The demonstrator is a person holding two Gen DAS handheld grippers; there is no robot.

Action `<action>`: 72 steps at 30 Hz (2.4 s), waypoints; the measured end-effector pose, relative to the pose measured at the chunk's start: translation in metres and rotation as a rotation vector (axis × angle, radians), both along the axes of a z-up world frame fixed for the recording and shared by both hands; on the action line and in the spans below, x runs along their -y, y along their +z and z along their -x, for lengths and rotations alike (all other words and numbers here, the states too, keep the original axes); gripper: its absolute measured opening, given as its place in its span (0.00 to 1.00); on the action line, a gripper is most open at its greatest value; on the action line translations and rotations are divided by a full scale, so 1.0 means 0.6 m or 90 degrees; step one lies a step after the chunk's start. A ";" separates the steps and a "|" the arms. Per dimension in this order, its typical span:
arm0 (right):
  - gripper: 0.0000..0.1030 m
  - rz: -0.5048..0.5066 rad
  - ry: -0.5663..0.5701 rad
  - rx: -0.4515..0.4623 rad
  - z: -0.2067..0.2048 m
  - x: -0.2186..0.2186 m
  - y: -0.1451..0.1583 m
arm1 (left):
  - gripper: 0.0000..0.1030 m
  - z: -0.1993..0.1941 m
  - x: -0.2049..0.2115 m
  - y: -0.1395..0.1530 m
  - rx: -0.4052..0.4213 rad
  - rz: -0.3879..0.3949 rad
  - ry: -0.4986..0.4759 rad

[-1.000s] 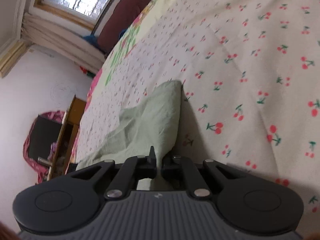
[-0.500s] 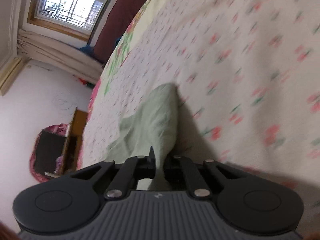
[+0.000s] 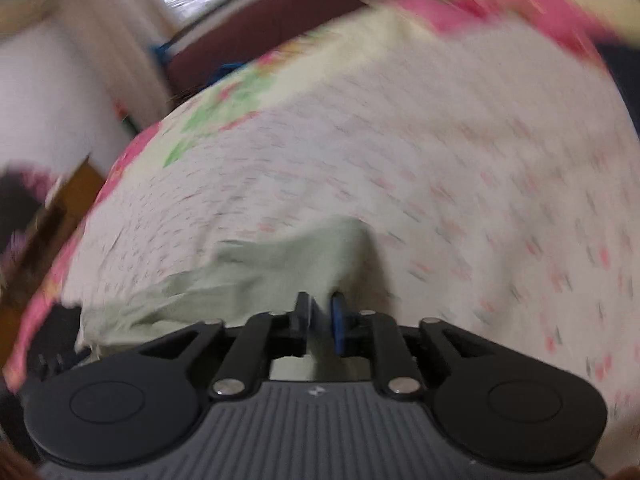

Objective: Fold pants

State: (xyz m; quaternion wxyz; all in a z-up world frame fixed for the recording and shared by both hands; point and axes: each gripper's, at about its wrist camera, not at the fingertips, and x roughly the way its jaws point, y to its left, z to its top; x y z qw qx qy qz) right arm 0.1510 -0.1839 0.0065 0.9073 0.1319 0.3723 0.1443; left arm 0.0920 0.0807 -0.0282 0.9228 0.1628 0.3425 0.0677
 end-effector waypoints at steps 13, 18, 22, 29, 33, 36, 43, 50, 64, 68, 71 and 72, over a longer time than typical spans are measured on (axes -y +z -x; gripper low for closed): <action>0.47 0.281 0.228 0.016 -0.063 -0.265 0.026 | 0.99 0.064 -0.091 0.037 0.039 0.105 -0.022; 0.41 0.288 0.151 -0.037 -0.039 -0.180 0.021 | 0.99 0.062 -0.087 0.033 0.031 0.121 -0.050; 0.40 0.200 0.256 -0.029 -0.020 -0.241 0.011 | 0.99 0.062 -0.084 0.032 0.029 0.113 -0.049; 0.30 0.265 0.212 -0.132 -0.042 -0.217 -0.056 | 0.99 0.072 -0.063 0.035 0.028 0.068 -0.059; 0.35 0.472 0.069 -0.087 -0.024 -0.113 -0.040 | 0.99 0.065 -0.056 0.032 0.026 0.057 -0.077; 0.39 0.435 0.014 -0.076 -0.022 -0.074 -0.012 | 0.99 0.061 -0.061 0.031 0.025 0.059 -0.069; 0.46 0.181 0.273 -0.035 -0.062 -0.272 0.006 | 0.99 0.044 -0.072 0.019 -0.013 0.079 -0.080; 0.53 0.187 0.434 -0.061 -0.086 -0.426 -0.040 | 0.98 0.036 -0.072 0.008 -0.026 0.067 -0.107; 0.05 0.135 0.405 -0.076 -0.093 -0.429 -0.011 | 0.43 0.030 -0.086 0.009 -0.032 0.110 -0.112; 0.05 0.098 0.433 -0.073 -0.082 -0.457 -0.001 | 0.39 0.041 -0.114 0.017 -0.031 0.130 -0.076; 0.12 0.141 0.422 -0.077 -0.085 -0.482 -0.028 | 0.39 0.044 -0.129 0.012 -0.049 0.152 -0.061; 0.12 0.173 0.413 -0.061 -0.084 -0.485 -0.039 | 0.40 0.044 -0.129 0.010 -0.052 0.151 -0.061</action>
